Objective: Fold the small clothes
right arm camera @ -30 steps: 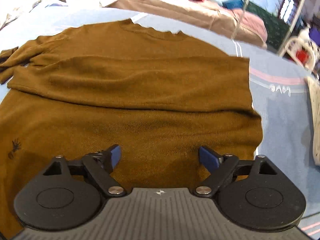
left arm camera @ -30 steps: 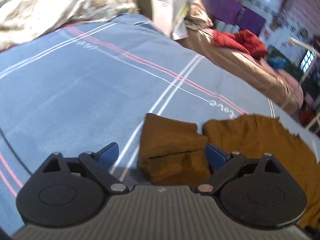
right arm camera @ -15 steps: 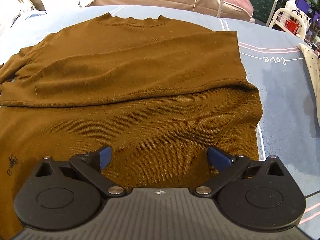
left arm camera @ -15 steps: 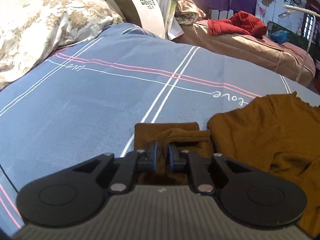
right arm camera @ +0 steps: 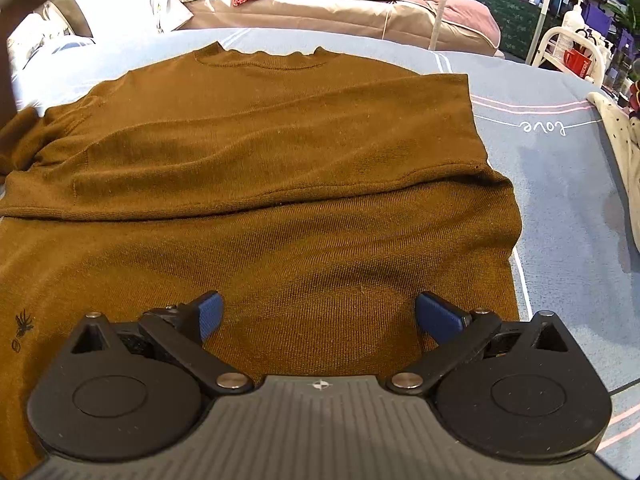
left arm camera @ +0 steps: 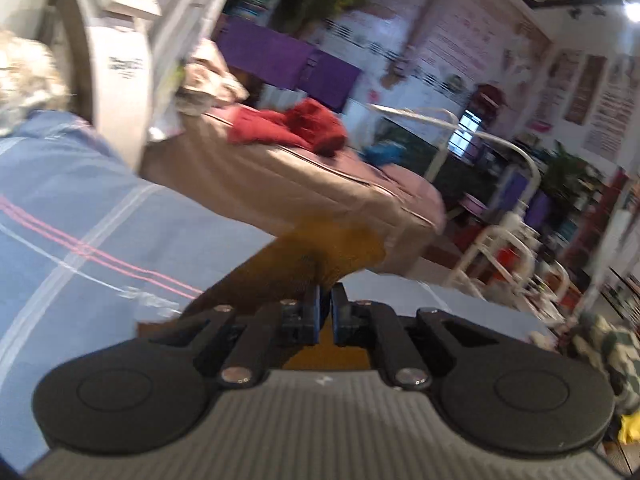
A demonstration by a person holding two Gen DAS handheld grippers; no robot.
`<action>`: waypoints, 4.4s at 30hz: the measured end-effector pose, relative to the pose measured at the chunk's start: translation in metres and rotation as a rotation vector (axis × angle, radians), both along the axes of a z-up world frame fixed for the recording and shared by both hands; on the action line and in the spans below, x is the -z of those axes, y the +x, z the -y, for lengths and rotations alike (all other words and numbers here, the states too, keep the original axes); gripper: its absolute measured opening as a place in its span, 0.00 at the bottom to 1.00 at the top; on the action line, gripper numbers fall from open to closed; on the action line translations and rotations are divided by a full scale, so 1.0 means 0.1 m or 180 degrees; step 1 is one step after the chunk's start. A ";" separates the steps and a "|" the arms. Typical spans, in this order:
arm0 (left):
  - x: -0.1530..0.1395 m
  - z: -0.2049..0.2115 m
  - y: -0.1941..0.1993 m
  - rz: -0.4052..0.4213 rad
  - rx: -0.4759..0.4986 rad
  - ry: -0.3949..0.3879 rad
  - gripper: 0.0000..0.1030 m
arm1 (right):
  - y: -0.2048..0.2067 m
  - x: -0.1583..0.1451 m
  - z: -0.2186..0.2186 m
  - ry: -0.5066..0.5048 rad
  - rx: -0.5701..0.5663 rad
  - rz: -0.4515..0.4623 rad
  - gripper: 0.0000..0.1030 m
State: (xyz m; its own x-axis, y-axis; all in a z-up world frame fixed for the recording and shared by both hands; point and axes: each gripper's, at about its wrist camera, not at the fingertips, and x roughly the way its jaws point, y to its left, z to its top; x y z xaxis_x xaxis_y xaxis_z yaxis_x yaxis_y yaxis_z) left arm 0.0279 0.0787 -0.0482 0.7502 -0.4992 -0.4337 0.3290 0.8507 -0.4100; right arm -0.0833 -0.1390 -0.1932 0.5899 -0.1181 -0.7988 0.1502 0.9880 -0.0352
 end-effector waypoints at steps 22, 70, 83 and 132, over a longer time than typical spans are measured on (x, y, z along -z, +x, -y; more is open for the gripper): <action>1.03 -0.56 -0.27 -0.0734 -0.0740 0.0611 0.90 | 0.76 -0.34 0.57 0.0541 0.0140 0.0440 1.00; 1.13 -0.28 0.11 -0.0658 -0.0503 0.1309 0.90 | 0.66 -0.49 1.31 0.0328 0.0606 0.0558 0.99; 1.39 -0.26 1.08 -0.1039 -0.0422 0.0622 0.84 | 0.63 -0.26 1.20 0.0335 0.0364 0.0340 0.90; 1.38 -0.53 -2.08 -0.1698 0.0670 0.0367 0.74 | -1.86 -0.37 0.55 0.0490 -0.0121 0.0064 1.00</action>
